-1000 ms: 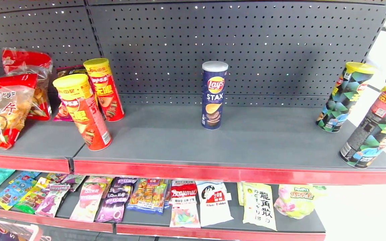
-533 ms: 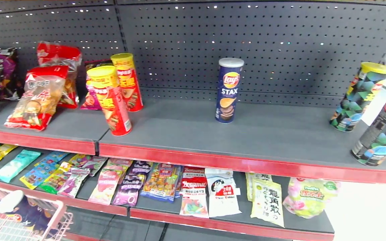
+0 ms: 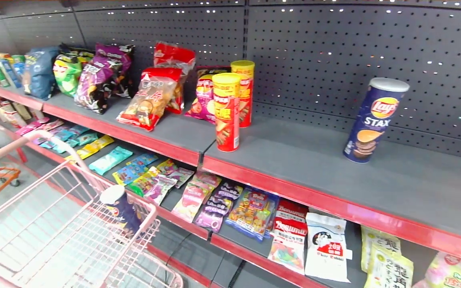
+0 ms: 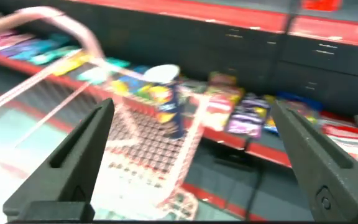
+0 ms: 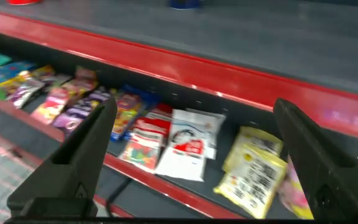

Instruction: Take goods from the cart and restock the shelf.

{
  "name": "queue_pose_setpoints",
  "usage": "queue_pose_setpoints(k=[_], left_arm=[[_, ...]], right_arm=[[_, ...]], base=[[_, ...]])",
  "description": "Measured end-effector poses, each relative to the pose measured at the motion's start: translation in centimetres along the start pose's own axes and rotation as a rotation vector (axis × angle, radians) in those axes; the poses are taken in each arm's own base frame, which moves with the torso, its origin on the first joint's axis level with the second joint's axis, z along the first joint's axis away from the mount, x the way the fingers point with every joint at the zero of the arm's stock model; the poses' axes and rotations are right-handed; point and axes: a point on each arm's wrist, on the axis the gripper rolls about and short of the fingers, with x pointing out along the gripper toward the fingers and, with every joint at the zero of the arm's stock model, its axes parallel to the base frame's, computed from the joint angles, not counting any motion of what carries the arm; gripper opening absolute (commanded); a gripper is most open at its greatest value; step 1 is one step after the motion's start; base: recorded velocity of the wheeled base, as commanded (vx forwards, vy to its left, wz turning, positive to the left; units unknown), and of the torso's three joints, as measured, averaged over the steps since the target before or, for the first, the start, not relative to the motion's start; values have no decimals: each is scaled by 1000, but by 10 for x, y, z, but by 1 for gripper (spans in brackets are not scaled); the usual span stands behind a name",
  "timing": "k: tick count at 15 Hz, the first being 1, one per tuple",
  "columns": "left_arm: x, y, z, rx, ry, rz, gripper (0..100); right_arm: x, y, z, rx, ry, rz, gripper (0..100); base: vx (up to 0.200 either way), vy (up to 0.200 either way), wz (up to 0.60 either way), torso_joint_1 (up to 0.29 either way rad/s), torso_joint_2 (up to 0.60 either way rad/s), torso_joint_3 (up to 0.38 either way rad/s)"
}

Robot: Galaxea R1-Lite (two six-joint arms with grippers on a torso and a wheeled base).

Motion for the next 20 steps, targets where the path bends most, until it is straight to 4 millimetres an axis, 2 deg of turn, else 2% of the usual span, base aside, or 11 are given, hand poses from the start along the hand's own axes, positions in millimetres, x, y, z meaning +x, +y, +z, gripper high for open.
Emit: queue_pose_setpoints(k=[3, 10, 20], left_arm=[[0, 0, 0, 0, 0, -1, 100], [0, 0, 0, 0, -1, 0, 100], [0, 0, 0, -1, 0, 0, 100]], right_arm=[[0, 0, 0, 0, 0, 0, 100], [0, 0, 0, 5, 0, 0, 100], [0, 0, 0, 9, -1, -1, 100]], base=[[0, 0, 600, 2, 4, 2], [0, 0, 0, -11, 24, 14], [0, 0, 0, -169, 444, 268]])
